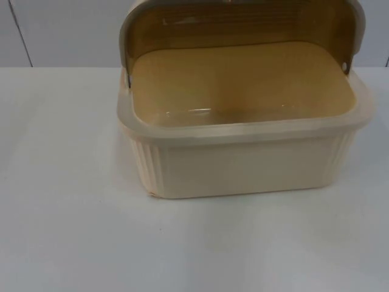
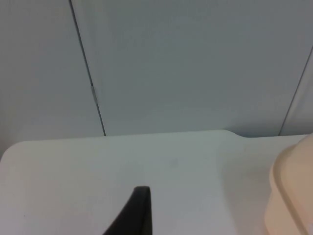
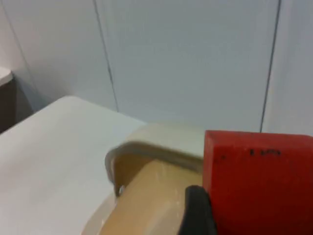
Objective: Open the box lid with the left hand, place the block into the box with the right hand, then close the box lid with the left hand.
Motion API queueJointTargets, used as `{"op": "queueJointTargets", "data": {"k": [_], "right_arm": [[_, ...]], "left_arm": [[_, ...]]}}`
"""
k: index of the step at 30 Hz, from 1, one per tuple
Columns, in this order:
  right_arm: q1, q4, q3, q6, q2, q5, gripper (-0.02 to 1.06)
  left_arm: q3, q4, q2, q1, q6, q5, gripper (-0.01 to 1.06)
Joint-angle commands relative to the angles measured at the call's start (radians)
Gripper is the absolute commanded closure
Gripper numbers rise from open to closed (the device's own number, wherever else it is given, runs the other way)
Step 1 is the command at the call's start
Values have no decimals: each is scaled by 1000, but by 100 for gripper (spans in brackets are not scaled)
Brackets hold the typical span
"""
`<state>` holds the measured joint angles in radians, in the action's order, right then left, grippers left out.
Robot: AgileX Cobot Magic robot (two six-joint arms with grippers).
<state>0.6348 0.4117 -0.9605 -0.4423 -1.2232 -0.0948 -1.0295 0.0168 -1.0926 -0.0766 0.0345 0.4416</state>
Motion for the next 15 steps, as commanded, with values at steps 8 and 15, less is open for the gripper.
{"op": "queueJointTargets", "data": {"k": [8, 15], "right_arm": [[-12, 9, 80, 123, -94, 73, 101], [-76, -6, 47, 74, -201, 37, 101]], "left_arm": [[-2, -10, 6, 0, 5, -5, 0], [-2, -8, 6, -7, 5, -5, 0]]}}
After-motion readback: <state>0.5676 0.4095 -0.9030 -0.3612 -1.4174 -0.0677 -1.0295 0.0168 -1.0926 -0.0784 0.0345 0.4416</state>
